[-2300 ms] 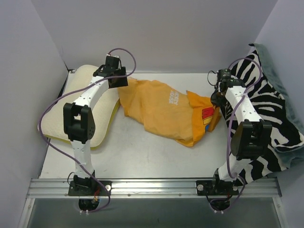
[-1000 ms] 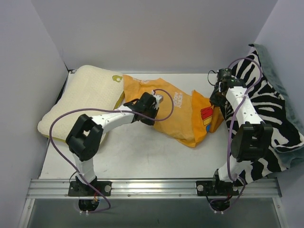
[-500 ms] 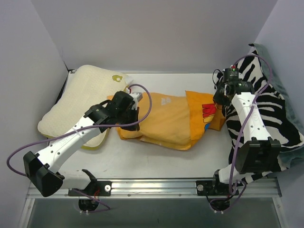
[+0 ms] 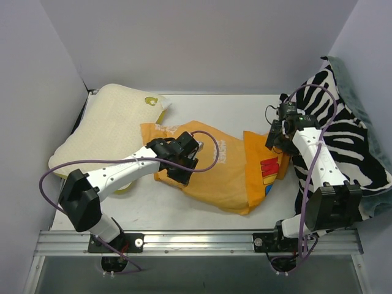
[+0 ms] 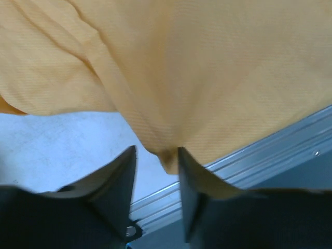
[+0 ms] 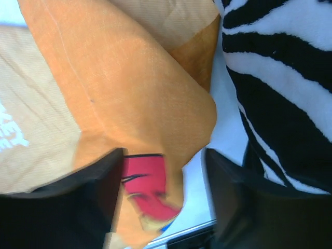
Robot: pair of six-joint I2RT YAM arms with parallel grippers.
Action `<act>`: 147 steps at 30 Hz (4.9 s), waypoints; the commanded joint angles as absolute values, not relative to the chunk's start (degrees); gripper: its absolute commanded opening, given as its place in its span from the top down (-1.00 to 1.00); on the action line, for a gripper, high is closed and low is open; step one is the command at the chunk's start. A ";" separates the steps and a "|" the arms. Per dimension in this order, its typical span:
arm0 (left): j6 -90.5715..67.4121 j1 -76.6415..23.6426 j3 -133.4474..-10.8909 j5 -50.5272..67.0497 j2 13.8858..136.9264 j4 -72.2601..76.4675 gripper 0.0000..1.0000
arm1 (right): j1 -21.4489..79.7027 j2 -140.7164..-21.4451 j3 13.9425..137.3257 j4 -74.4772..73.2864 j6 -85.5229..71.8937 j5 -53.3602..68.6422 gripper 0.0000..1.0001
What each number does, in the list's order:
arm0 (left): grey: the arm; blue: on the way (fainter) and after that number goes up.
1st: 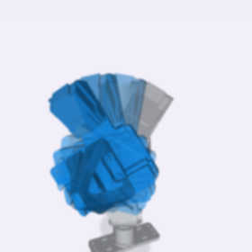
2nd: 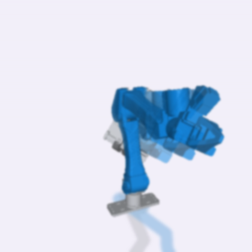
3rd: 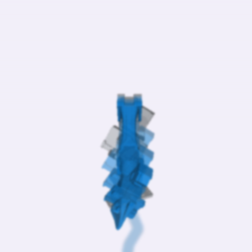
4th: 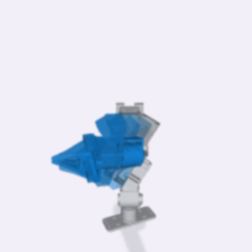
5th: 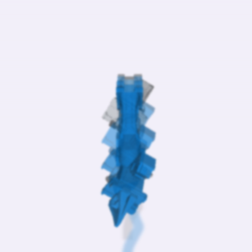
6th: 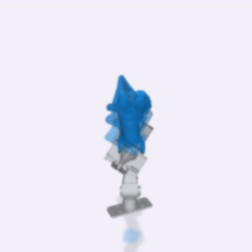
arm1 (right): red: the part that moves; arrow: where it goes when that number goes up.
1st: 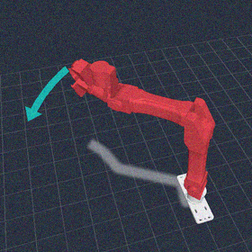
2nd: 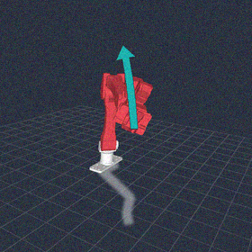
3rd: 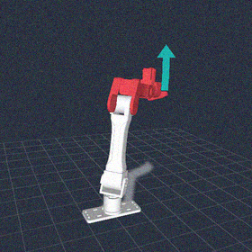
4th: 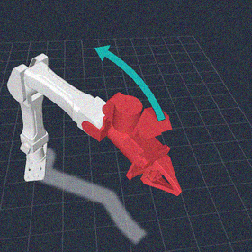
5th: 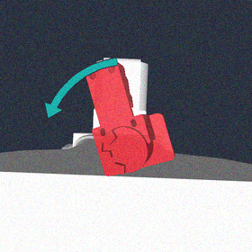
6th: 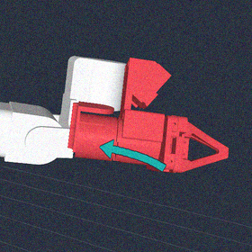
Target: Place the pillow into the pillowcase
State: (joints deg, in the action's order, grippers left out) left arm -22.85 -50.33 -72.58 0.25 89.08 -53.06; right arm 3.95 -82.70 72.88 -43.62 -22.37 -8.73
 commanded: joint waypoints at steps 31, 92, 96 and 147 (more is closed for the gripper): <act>-26.98 -25.40 -59.52 9.49 70.85 -42.89 -0.48 | 19.00 -140.52 122.04 -50.19 -18.63 -12.65 1.00; -37.09 -23.19 -64.41 3.52 94.21 -17.58 0.18 | 19.17 -117.84 105.11 -38.94 -27.86 24.26 1.00; -37.18 -25.65 -68.46 4.74 99.92 -16.61 0.11 | 17.23 -124.62 108.01 -39.02 -28.74 25.66 1.00; -31.56 -31.47 -66.57 14.86 92.92 -45.07 1.00 | 8.35 -134.20 110.56 -53.52 -26.19 9.67 -0.21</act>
